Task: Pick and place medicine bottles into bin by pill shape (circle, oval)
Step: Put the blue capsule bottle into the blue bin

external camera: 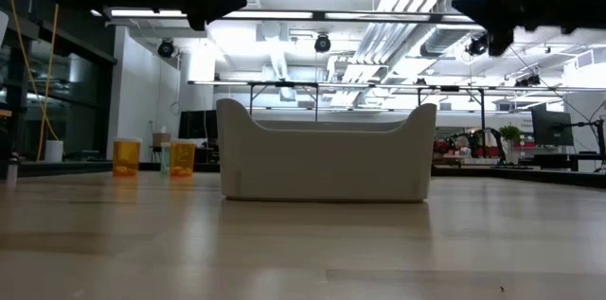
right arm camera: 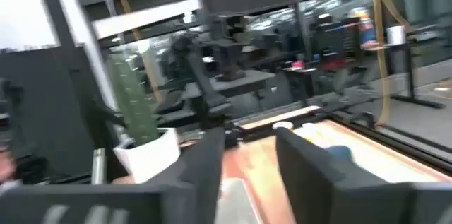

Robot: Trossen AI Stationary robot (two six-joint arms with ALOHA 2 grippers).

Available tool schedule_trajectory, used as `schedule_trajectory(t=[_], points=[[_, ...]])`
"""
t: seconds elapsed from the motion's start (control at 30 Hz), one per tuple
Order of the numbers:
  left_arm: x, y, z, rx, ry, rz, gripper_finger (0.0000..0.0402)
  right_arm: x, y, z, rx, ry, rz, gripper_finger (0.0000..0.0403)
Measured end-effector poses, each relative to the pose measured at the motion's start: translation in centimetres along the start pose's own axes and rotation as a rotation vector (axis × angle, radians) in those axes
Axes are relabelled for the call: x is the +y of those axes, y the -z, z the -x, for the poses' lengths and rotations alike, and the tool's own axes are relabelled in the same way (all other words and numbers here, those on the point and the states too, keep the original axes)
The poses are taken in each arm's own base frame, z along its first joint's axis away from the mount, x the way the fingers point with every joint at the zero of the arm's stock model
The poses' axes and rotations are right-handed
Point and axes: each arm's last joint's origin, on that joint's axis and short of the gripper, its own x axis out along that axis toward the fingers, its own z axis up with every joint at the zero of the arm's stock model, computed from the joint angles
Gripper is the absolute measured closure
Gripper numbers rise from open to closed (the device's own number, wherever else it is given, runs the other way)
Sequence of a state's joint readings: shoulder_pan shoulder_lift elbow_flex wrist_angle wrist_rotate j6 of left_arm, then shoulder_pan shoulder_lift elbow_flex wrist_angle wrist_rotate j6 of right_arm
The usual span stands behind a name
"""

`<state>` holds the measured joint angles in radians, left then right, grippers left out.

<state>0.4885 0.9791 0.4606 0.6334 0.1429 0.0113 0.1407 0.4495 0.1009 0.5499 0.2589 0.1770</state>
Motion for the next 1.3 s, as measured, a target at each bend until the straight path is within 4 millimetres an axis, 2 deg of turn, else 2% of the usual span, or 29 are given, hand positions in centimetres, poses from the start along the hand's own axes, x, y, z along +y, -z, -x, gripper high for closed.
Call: schedule_trajectory(t=[0.13,0.23,0.37,0.53,0.7,0.83,1.07,1.3], points=[[0.0,0.0,0.0,0.0,0.0,-0.002,0.0094,1.6,-2.0,-2.0,0.061,-0.1,0.028,0.0206],[0.0,0.0,0.0,0.0,0.0,-0.011,0.0094,2.8,-3.2,-3.6,0.178,-0.117,0.08,0.0176],[0.0,0.0,0.0,0.002,0.0,-0.01,0.0094,3.9,-4.4,-5.5,0.302,-0.121,0.132,0.0167],[0.0,0.1,0.0,0.008,0.0,-0.013,0.0094,4.5,-5.0,-7.0,0.33,-0.071,0.204,0.0166],[0.0,0.1,0.0,0.008,0.0,-0.018,0.0094,4.3,-4.7,-7.2,0.349,-0.014,0.223,0.0166],[0.0,0.1,0.0,0.008,0.0,-0.018,0.0094,4.4,-4.6,-7.1,0.356,-0.016,0.167,0.0166],[0.0,0.1,0.0,0.007,0.0,-0.018,0.0094,5.9,-3.7,-6.8,0.409,-0.063,0.066,0.0166],[0.0,0.0,0.0,0.003,0.0,-0.019,0.0094,8.9,-3.2,-6.2,0.718,0.084,0.006,0.0166]])
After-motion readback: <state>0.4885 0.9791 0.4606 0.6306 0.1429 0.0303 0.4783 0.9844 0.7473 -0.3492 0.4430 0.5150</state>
